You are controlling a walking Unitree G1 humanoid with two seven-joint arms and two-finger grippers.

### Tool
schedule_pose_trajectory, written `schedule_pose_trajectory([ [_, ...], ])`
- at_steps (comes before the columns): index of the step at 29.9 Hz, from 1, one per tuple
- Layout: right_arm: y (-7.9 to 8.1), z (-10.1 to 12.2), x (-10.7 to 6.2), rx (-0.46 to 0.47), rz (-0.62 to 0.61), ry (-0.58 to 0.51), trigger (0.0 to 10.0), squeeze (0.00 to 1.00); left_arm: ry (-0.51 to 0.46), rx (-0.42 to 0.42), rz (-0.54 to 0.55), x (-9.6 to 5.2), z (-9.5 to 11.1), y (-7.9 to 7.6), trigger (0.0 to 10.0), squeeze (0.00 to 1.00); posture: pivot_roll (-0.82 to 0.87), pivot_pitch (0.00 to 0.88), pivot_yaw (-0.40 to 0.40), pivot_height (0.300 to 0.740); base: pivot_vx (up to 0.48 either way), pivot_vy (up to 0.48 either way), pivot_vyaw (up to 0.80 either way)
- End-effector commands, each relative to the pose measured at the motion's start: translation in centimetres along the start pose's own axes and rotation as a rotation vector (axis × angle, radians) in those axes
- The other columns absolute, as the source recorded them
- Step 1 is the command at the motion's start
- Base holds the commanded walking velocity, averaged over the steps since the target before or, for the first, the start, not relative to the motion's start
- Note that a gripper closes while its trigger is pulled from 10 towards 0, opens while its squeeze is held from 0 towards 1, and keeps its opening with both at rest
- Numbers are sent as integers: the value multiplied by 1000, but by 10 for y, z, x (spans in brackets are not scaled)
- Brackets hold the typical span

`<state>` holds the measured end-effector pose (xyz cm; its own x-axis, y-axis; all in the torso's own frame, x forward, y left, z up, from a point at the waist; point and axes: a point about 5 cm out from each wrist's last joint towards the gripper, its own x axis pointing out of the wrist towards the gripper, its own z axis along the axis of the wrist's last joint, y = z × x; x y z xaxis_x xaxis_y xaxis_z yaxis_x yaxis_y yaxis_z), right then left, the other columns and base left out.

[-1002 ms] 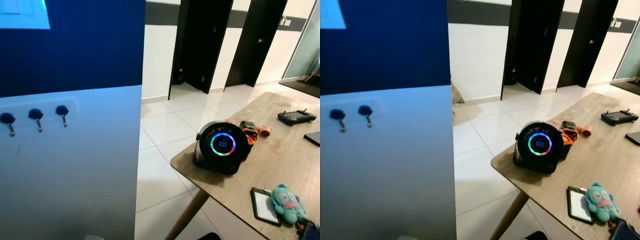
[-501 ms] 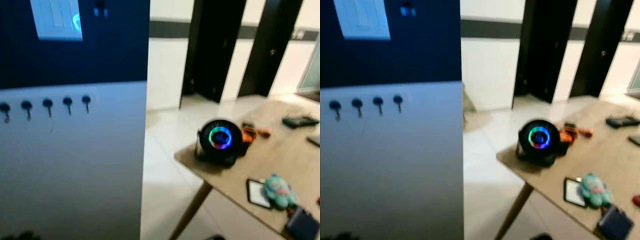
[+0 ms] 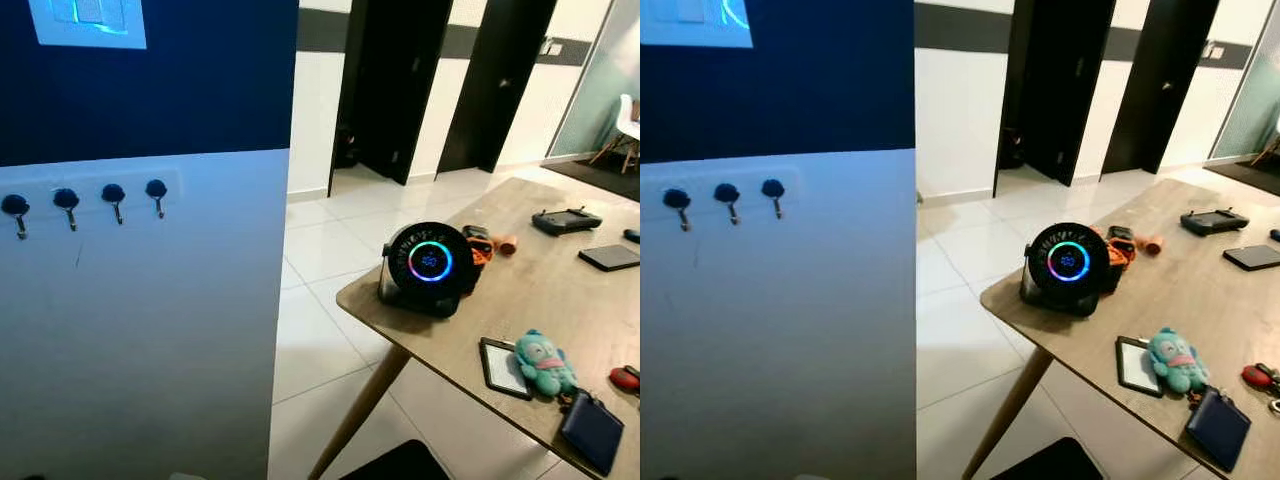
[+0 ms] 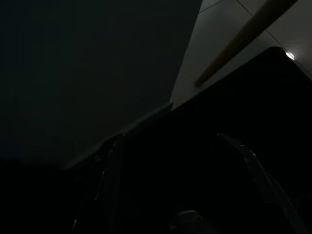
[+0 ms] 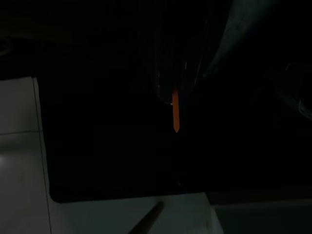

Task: Hang keys on a hook

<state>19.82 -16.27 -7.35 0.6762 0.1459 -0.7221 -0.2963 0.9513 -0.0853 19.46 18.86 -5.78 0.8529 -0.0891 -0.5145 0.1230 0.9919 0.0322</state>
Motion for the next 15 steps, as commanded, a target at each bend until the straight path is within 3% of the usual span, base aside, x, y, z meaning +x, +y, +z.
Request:
schedule_pose_trajectory([
  [1, 0, -3, -1, -5, 7, 0, 10000, 0, -3, 20, -1, -2, -1, 1, 10000, 0, 103, 30, -57, 740, 0, 0, 800],
  [15, -2, -2, -1, -11, -1, -1, 10000, 0, -11, 16, -2, 0, 2, 1, 10000, 0, 100, 25, -51, 740, 0, 0, 800],
])
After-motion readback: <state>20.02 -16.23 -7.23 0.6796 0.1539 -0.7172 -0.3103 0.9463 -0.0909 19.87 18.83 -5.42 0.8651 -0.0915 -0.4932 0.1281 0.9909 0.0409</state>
